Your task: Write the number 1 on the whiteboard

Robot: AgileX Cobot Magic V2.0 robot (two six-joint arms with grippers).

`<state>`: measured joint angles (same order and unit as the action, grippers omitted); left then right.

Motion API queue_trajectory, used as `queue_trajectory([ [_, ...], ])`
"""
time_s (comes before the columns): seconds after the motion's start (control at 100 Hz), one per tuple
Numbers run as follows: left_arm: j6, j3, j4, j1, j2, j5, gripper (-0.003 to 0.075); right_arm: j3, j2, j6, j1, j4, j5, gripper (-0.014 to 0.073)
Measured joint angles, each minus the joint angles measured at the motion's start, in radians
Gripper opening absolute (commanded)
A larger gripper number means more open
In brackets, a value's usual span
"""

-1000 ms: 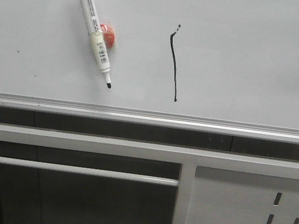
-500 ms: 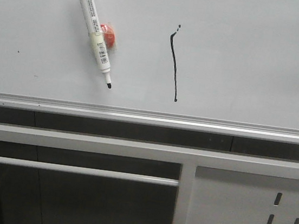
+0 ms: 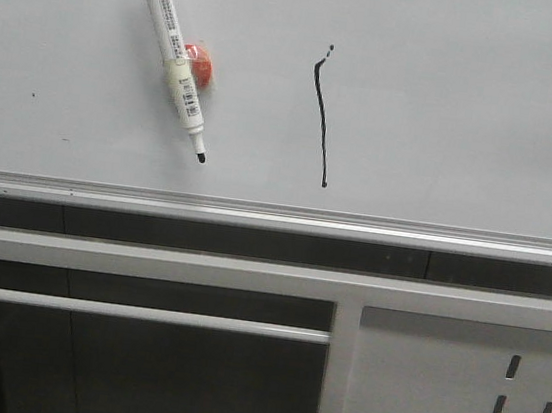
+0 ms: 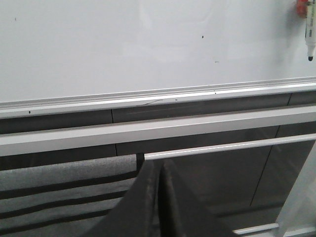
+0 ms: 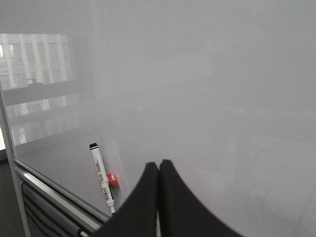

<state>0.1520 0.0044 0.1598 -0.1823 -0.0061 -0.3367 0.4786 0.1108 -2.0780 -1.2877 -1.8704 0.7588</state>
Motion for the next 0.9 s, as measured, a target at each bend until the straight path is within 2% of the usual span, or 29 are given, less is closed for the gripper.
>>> queue_trajectory([
  [0.53, 0.000, 0.000, 0.000, 0.000, 0.000, 0.002, -0.0018, 0.000, 0.000, -0.001, 0.000, 0.000, 0.000, -0.0079],
  [0.7, 0.000, 0.000, 0.000, 0.000, 0.000, 0.002, -0.0018, -0.019, 0.000, -0.001, 0.000, 0.000, 0.058, -0.0079],
  [0.9, 0.000, 0.000, 0.000, 0.000, 0.000, 0.002, -0.0018, -0.042, 0.029, -0.027, 0.000, 0.000, 0.034, -0.0079],
])
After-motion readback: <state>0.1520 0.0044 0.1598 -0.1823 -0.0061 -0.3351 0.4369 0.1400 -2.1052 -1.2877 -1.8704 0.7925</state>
